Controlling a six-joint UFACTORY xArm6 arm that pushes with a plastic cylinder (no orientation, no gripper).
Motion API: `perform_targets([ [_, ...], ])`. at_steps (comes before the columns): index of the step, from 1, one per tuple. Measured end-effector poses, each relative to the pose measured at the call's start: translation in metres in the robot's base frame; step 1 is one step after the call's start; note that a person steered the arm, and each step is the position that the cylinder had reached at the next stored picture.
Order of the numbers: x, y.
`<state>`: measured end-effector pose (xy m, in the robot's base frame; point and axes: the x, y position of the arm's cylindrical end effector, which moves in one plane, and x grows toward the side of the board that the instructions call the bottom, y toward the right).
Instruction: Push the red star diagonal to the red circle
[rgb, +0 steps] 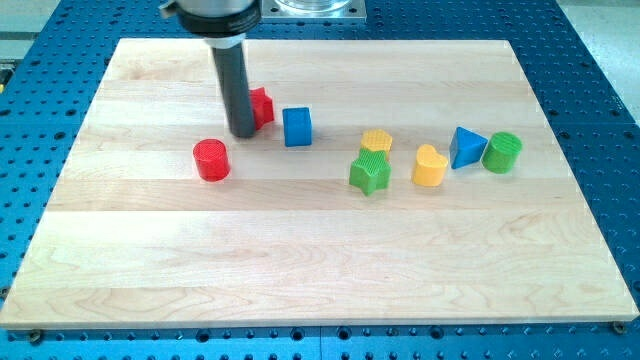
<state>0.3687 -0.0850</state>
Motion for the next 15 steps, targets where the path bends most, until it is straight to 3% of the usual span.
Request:
perform_targets([
  [1, -0.026, 0.019],
  [3, -0.024, 0.092],
  [5, -0.09, -0.001],
  [6, -0.082, -0.038],
  [7, -0.035, -0.001],
  [8, -0.028, -0.049],
  [10, -0.08, -0.141],
  [12, -0.064, -0.099],
  [14, -0.098, -0.144],
  [15, -0.077, -0.115],
])
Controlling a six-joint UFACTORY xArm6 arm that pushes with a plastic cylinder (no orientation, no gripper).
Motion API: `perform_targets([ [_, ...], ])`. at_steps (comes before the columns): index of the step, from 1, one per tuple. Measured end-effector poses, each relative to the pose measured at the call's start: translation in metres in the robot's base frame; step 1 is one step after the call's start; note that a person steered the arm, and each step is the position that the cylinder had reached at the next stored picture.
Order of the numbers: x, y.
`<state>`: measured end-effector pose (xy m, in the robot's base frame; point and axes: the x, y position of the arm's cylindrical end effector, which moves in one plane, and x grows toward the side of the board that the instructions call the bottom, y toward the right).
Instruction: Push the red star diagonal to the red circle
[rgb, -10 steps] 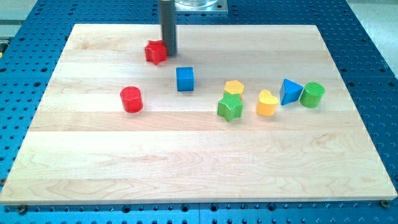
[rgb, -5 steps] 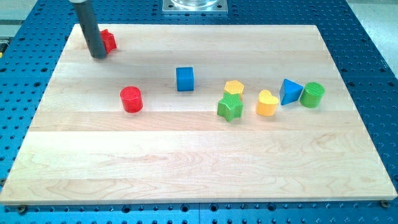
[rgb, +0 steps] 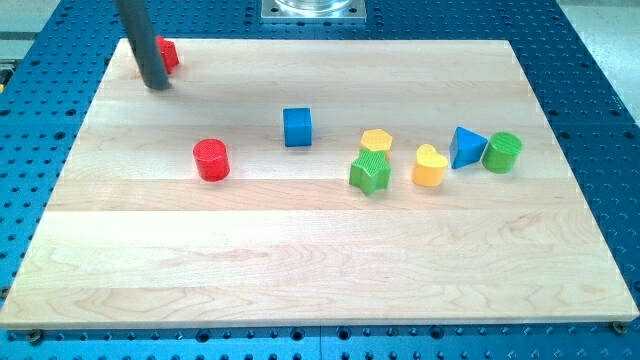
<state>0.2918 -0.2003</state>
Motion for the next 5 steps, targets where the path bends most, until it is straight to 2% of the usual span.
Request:
perform_targets([
  [1, -0.025, 0.039],
  [2, -0.052, 0.037],
  [5, -0.05, -0.005],
])
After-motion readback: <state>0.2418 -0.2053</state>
